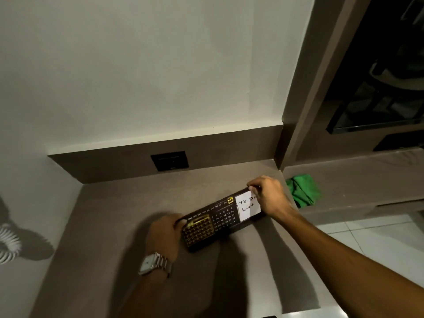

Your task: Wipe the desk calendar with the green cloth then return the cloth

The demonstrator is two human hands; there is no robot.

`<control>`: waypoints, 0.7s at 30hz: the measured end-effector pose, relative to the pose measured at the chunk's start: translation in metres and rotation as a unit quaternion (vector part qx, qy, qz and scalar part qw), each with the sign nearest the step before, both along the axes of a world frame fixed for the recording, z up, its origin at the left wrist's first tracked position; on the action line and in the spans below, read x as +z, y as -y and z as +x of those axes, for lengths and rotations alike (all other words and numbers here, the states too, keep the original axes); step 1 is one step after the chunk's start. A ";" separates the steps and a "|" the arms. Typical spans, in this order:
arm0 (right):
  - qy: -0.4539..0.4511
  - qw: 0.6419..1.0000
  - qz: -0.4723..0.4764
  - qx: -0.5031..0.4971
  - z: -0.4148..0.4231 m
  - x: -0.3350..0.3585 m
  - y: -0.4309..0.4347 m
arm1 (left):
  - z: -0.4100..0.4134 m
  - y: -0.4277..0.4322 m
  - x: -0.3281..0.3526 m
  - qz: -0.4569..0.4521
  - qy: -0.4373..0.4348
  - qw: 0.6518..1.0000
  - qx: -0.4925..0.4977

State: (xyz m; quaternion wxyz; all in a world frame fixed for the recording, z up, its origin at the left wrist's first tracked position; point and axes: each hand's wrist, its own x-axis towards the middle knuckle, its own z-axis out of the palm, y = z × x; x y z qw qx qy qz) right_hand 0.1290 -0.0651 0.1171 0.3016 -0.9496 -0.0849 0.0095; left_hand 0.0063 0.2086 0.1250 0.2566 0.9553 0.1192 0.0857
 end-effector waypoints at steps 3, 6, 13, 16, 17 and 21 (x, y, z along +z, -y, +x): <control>-0.023 0.999 0.026 -0.012 -0.007 -0.001 -0.005 | 0.018 -0.016 0.009 -0.014 0.006 1.000 0.021; -0.027 0.999 0.036 -0.010 -0.008 -0.002 -0.015 | 0.035 -0.030 0.012 -0.005 0.008 1.000 0.004; -0.031 0.996 0.074 -0.034 -0.003 0.003 -0.035 | 0.061 -0.046 0.017 -0.041 -0.018 0.996 0.075; -0.013 0.998 0.059 -0.032 -0.004 0.000 -0.035 | 0.057 -0.045 0.016 -0.041 -0.012 0.997 0.070; -0.017 0.998 0.056 -0.025 -0.006 0.001 -0.035 | 0.055 -0.045 0.017 -0.036 -0.011 0.998 0.058; 0.028 0.995 0.087 -0.024 -0.010 0.010 -0.029 | 0.044 -0.039 0.029 0.005 0.035 0.998 0.056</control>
